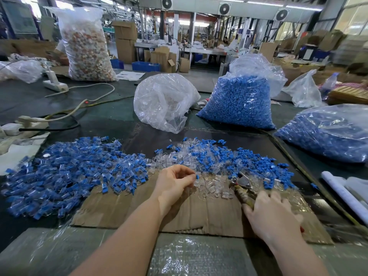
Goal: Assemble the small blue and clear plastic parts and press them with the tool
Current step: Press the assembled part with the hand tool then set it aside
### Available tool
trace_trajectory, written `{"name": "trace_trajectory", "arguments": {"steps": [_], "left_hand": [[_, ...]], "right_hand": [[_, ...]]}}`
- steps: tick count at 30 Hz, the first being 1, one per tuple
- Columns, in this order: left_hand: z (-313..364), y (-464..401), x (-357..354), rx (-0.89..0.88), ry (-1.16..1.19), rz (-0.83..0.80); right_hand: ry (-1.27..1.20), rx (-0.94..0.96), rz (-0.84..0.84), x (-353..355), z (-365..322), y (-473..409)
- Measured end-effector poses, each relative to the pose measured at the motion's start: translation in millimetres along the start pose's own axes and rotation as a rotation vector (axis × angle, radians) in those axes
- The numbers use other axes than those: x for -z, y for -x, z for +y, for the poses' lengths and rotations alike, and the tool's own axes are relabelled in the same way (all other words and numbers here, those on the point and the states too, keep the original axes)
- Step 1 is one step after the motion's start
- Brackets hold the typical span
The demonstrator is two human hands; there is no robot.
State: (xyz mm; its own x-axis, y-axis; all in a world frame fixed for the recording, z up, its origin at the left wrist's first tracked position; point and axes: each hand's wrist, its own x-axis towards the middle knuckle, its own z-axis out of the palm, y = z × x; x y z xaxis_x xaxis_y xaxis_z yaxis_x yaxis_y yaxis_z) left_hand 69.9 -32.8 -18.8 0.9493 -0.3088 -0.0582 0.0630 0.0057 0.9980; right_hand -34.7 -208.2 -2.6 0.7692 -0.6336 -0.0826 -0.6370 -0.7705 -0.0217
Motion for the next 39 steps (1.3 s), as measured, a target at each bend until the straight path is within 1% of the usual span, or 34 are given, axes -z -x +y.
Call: {"name": "trace_trajectory", "arguments": {"steps": [2,4,6,9,11,14,18,21,24,27,31,39], "left_hand": [[0.8,1.5,-1.8,0.010,0.043,0.009],[2.0,3.0,-2.5,0.022,0.084,0.012],[3.7,2.9,-2.6,0.051,0.151,0.022],[4.7,0.4,-1.8,0.097,0.160,0.045],[4.2,-1.3,-1.2,0.111,0.148,0.060],[4.2,-1.7,-2.0,0.110,0.166,0.082],[5.1,0.0,-2.7,0.115,0.205,0.115],[4.9,-0.2,-2.9,0.127,0.207,0.152],[5.3,-1.2,-3.8,0.136,0.191,0.180],[4.5,-3.0,-3.3,0.137,0.181,0.200],[1.9,-5.2,-2.2,0.135,0.158,0.218],[-3.0,-9.5,-2.1,0.169,0.169,0.246]], "right_hand": [[-0.020,0.055,0.060,3.3,-0.8,1.5],[-0.034,0.150,0.111,8.8,-2.8,1.3],[-0.155,0.238,0.106,17.9,-8.0,2.3],[-0.432,0.327,-0.119,29.9,-22.7,8.5],[-0.568,0.367,-0.246,34.5,-32.5,13.7],[-0.665,0.381,-0.336,42.0,-41.9,21.2],[-0.681,0.377,-0.361,44.4,-46.4,22.4],[-0.733,0.381,-0.439,43.6,-47.6,21.9],[-0.731,0.361,-0.501,45.0,-48.9,21.9],[-0.710,0.360,-0.504,47.0,-51.7,22.5],[-0.594,0.376,-0.478,47.9,-55.8,23.7],[-0.536,0.416,-0.497,52.3,-58.4,24.4]]}}
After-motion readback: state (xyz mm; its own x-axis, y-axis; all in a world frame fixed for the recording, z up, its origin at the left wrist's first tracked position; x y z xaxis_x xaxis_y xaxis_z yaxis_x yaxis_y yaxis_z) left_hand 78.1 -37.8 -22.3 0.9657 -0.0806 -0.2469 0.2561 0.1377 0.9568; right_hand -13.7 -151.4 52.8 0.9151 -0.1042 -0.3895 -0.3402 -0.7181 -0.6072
